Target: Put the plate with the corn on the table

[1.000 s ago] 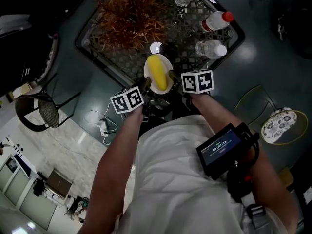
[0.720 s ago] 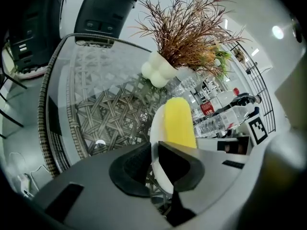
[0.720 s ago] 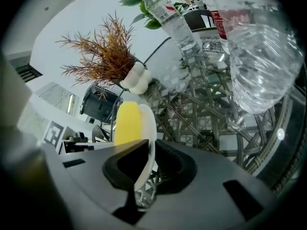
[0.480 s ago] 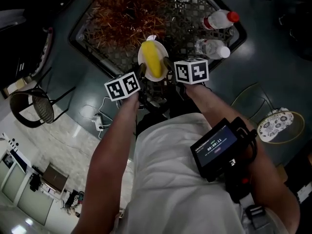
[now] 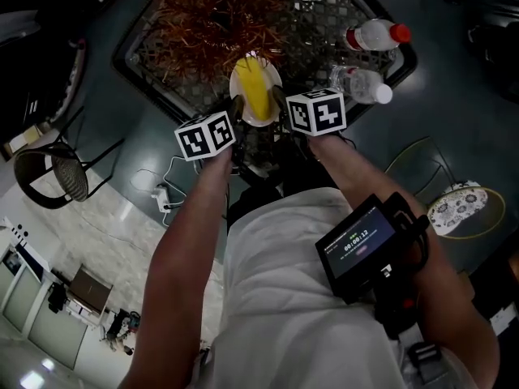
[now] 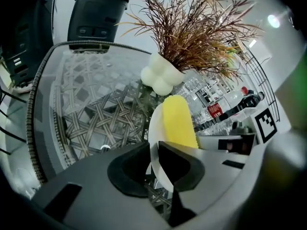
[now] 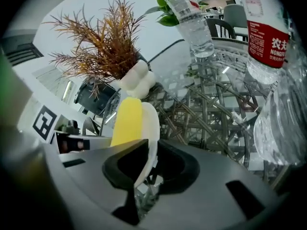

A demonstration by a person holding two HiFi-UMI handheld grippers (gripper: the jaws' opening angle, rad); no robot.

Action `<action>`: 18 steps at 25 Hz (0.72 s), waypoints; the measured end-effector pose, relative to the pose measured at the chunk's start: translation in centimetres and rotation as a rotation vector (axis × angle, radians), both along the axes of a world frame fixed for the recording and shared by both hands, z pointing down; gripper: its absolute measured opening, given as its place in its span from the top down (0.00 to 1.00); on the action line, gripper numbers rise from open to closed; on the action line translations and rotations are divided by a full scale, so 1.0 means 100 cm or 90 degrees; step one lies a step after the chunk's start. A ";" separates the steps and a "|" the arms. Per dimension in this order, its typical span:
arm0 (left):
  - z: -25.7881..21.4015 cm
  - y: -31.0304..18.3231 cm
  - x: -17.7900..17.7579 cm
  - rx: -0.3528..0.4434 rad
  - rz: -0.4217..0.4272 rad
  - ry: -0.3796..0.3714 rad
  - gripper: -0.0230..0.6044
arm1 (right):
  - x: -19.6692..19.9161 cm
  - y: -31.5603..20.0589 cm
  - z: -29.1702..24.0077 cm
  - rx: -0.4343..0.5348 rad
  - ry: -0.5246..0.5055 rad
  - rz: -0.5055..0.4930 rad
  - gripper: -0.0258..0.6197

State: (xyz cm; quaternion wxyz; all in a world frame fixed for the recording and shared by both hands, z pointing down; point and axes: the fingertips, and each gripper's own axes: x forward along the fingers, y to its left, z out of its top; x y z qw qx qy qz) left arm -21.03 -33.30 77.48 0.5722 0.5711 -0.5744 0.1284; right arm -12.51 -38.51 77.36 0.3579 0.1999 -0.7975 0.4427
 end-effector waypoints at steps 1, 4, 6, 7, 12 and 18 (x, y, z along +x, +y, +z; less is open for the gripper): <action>-0.001 -0.001 0.001 0.004 0.004 0.000 0.90 | 0.000 0.000 0.000 0.007 0.003 -0.006 0.89; -0.002 -0.001 0.003 0.022 0.000 0.006 0.90 | 0.001 0.000 0.000 0.031 0.020 -0.021 0.89; -0.002 -0.002 0.003 0.032 0.001 0.001 0.90 | 0.001 -0.002 0.002 0.039 0.027 -0.024 0.88; -0.001 -0.001 0.003 0.034 0.004 -0.007 0.90 | 0.000 -0.002 0.002 0.040 0.026 -0.023 0.88; -0.006 0.002 -0.007 0.053 -0.021 -0.032 0.84 | 0.002 -0.005 0.002 0.044 0.008 0.005 0.88; -0.011 0.013 -0.020 0.073 -0.056 -0.039 0.84 | 0.015 -0.020 0.000 0.071 0.007 0.061 0.86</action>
